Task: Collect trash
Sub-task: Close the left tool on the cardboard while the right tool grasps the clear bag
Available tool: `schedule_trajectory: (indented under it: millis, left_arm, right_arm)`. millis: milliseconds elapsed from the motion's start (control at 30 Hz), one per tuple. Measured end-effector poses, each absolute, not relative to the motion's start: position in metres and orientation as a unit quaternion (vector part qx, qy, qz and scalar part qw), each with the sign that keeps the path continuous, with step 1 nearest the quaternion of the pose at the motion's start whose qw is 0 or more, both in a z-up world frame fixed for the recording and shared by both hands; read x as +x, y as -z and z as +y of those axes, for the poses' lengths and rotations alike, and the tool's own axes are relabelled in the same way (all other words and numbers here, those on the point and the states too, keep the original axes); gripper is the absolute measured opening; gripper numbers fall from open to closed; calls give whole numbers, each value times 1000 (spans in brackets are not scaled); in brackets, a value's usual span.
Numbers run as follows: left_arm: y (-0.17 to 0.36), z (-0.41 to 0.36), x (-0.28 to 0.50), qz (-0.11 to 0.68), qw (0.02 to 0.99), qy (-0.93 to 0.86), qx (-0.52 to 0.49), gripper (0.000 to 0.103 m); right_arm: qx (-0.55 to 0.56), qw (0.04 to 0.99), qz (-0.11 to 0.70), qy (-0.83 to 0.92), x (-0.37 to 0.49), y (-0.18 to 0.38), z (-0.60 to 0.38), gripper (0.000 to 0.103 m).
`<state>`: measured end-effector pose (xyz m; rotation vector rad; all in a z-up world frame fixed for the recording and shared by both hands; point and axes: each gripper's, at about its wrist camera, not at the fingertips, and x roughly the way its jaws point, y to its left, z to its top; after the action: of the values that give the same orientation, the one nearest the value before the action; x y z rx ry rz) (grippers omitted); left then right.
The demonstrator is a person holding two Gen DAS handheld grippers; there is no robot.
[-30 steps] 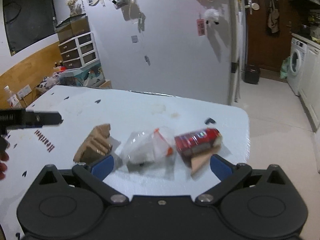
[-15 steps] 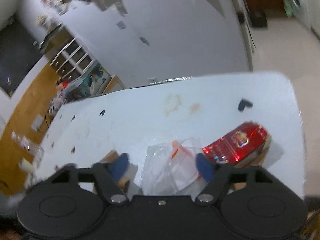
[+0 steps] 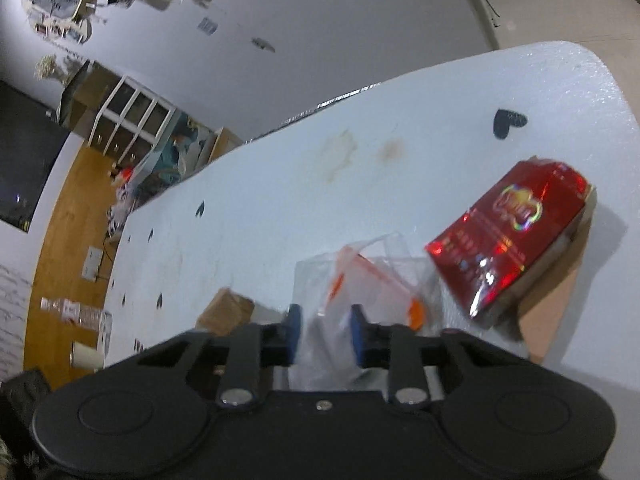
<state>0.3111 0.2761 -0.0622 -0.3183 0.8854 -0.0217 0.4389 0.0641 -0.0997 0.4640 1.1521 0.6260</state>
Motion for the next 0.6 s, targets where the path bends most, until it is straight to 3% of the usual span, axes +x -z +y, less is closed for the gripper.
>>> schedule_trajectory:
  millis: [267, 600]
  left_arm:
    - [73, 285, 313, 452, 875, 9, -174, 103]
    - [80, 289, 321, 453, 866, 16, -211, 87]
  right_arm:
    - [183, 771, 515, -325, 417, 89, 65, 17]
    - [158, 775, 510, -339, 395, 80, 57, 14]
